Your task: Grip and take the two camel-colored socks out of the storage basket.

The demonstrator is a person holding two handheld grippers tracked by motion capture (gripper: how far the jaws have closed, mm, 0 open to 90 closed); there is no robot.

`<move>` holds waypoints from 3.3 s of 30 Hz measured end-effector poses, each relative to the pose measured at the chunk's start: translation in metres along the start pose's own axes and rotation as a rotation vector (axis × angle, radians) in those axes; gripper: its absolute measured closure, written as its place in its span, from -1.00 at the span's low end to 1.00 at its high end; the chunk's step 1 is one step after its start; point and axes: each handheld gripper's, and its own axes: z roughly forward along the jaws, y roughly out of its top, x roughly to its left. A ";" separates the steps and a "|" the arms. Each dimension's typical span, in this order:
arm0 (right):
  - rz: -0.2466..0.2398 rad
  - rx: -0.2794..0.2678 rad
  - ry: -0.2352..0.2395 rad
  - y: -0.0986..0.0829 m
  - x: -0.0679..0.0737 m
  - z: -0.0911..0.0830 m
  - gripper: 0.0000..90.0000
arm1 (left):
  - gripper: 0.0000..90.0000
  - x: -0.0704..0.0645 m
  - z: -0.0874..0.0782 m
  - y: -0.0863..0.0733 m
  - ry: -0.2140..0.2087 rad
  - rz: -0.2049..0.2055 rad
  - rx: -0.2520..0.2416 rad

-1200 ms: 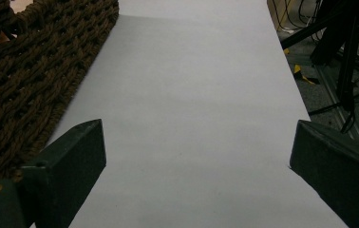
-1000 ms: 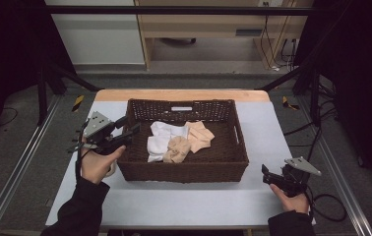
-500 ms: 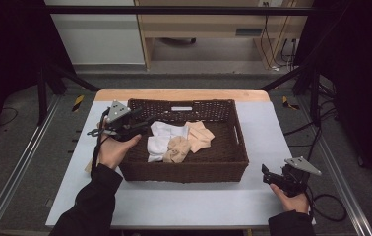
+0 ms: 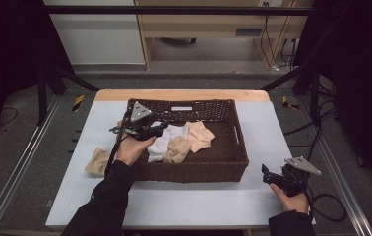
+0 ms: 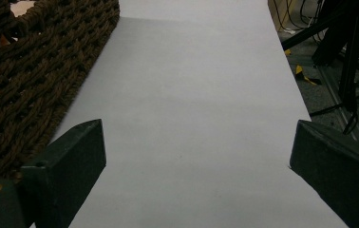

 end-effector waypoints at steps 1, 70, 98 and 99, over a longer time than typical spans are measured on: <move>-0.001 -0.001 0.001 0.000 0.000 0.000 -0.89 | -0.03 -0.001 0.003 -0.002 -0.003 0.003 0.007; -0.006 0.000 0.003 0.001 0.000 0.001 -0.89 | 0.38 -0.025 0.067 -0.043 -0.182 0.170 0.548; -0.004 -0.001 -0.003 0.001 0.000 0.001 -0.89 | 0.87 -0.016 0.010 -0.012 -0.146 0.073 0.080; -0.004 -0.001 -0.003 0.001 0.000 0.001 -0.89 | 0.87 -0.016 0.008 -0.011 -0.140 0.074 0.067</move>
